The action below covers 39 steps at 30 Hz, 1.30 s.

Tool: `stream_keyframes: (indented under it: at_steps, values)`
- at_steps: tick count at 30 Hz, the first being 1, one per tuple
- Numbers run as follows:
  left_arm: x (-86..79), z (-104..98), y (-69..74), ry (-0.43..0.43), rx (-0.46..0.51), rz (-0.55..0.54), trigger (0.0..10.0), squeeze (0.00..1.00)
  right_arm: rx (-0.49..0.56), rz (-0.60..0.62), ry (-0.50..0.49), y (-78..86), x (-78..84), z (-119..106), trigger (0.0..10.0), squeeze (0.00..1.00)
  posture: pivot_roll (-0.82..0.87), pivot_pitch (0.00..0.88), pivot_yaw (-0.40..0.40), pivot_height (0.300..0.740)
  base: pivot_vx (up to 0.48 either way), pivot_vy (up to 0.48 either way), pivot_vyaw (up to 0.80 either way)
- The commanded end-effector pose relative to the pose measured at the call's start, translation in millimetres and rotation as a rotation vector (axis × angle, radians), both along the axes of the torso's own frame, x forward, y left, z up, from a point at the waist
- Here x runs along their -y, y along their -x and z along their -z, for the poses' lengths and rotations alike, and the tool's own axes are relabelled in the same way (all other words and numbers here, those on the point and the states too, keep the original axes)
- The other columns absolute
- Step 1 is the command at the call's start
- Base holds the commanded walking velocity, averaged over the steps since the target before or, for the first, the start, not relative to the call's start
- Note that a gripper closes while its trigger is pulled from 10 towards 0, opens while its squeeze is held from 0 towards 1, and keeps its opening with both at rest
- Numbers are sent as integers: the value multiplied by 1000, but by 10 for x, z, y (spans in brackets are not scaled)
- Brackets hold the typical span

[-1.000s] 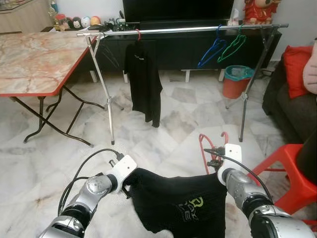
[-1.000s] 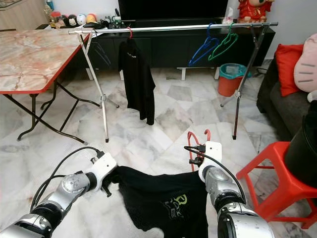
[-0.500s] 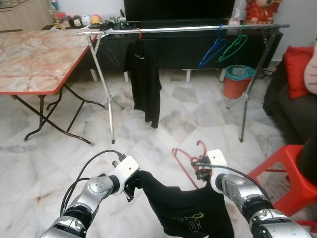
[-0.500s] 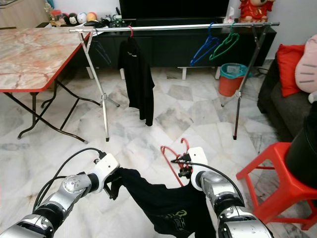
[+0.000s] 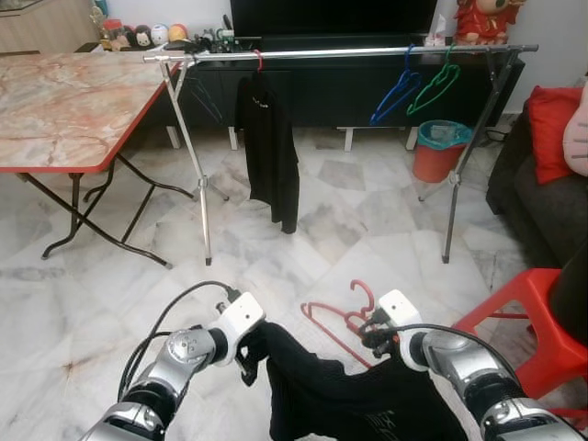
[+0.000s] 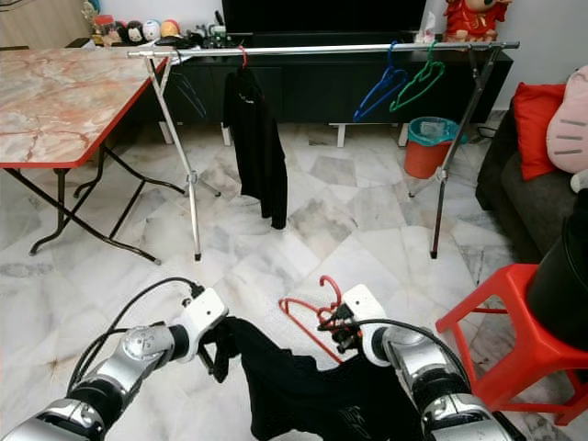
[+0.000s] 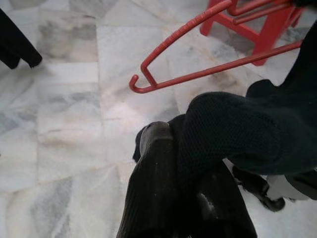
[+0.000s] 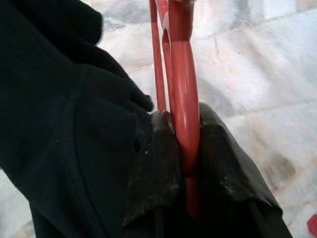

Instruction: Hang hanger

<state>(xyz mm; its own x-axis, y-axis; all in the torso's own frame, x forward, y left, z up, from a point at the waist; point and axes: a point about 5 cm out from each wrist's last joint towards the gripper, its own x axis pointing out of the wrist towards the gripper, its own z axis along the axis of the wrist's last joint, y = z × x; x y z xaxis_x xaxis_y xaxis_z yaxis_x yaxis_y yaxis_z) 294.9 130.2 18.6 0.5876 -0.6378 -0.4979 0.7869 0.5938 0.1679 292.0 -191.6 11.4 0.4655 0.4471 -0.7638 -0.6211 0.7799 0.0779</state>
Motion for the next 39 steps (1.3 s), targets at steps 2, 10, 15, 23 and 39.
stream_keyframes:
  at_steps: [2, 10, 15, 23, 39]
  values:
    - [-20, 19, 24, -10, -9, 14, 10000, 0, 25, -127, -9, 1, -34, -73, 10000, 0, -122, 0, -18, 740, 0, 0, 0]
    - [-13, 25, 28, -14, -11, 24, 10000, 208, 29, -180, 2, -5, -2, -121, 10000, 0, -124, 0, -27, 740, 0, 0, 0]
    - [-11, 25, 23, -8, -9, 13, 10000, 1000, 19, -214, 5, 11, 10, -135, 10000, 0, -126, 0, -34, 740, 0, 0, 0]
    - [-86, 31, 37, -29, -3, 17, 10000, 1000, 15, -280, 44, 17, 54, -164, 10000, 0, -127, 0, -42, 740, 0, 0, 0]
    - [39, -239, -35, 107, 33, 200, 10000, 0, 10, -635, 133, 2, 103, -404, 10000, 0, -140, 0, -52, 740, 0, 0, 0]
